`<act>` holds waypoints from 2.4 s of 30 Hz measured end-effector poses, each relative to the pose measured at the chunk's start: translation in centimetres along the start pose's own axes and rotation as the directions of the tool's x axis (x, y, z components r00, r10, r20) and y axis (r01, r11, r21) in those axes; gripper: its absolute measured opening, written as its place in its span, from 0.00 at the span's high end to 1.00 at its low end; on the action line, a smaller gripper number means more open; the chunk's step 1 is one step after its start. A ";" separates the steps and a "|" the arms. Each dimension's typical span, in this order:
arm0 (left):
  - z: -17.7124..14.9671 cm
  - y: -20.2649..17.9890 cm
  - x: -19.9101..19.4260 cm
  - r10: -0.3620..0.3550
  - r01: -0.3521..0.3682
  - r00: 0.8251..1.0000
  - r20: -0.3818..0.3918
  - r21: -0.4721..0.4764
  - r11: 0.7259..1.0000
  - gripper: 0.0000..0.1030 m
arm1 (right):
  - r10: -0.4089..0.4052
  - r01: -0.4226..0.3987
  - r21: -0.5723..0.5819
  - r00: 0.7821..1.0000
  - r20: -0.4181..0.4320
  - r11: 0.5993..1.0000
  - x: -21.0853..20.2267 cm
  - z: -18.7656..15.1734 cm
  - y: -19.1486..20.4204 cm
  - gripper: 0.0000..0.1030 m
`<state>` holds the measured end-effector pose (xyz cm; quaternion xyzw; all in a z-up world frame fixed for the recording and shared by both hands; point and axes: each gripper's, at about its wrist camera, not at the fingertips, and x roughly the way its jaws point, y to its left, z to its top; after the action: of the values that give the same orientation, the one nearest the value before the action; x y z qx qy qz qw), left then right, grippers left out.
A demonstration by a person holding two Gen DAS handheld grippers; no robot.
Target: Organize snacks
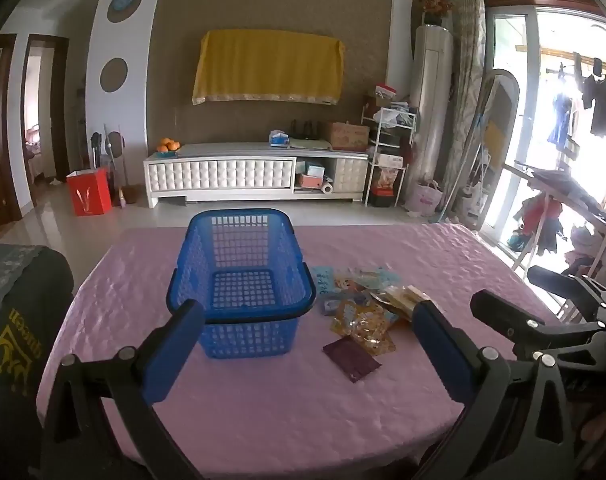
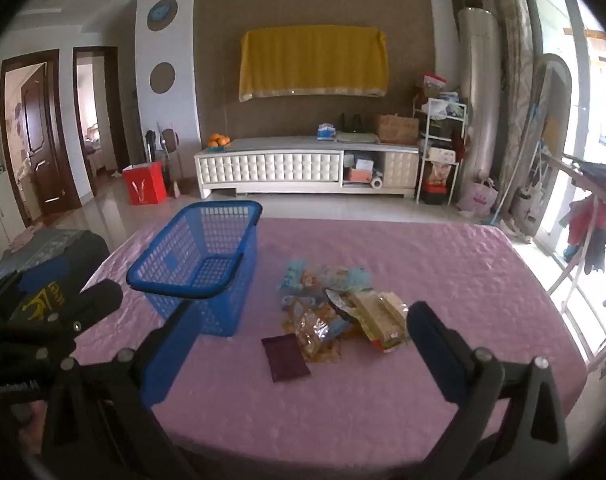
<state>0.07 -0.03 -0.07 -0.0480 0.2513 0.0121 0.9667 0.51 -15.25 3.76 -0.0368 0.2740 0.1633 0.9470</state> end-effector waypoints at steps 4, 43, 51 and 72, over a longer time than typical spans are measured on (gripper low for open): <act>0.0 0.1 0.1 -0.006 0.006 1.000 -0.002 -0.004 1.000 0.00 | 0.002 -0.002 0.003 1.000 0.023 1.000 -0.3 -0.2 0.0 0.00; -0.5 0.2 0.1 -0.016 0.016 1.000 -0.018 -0.001 1.000 0.00 | 0.037 -0.036 0.025 0.999 -0.019 0.999 -0.3 -0.7 -0.5 0.00; -0.4 0.1 0.1 -0.016 0.016 1.000 -0.018 -0.004 1.000 0.00 | 0.037 -0.036 0.025 0.999 -0.025 0.999 0.0 -0.9 -0.7 0.00; -0.7 0.3 0.3 -0.015 0.015 1.000 -0.017 -0.005 1.000 0.00 | 0.035 -0.034 0.023 0.999 -0.028 0.999 0.0 -0.9 -0.6 0.00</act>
<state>-0.05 0.23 -0.85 -0.0523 0.2592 0.0050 0.9644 0.23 -15.93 2.99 -0.0235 0.2901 0.1760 0.9404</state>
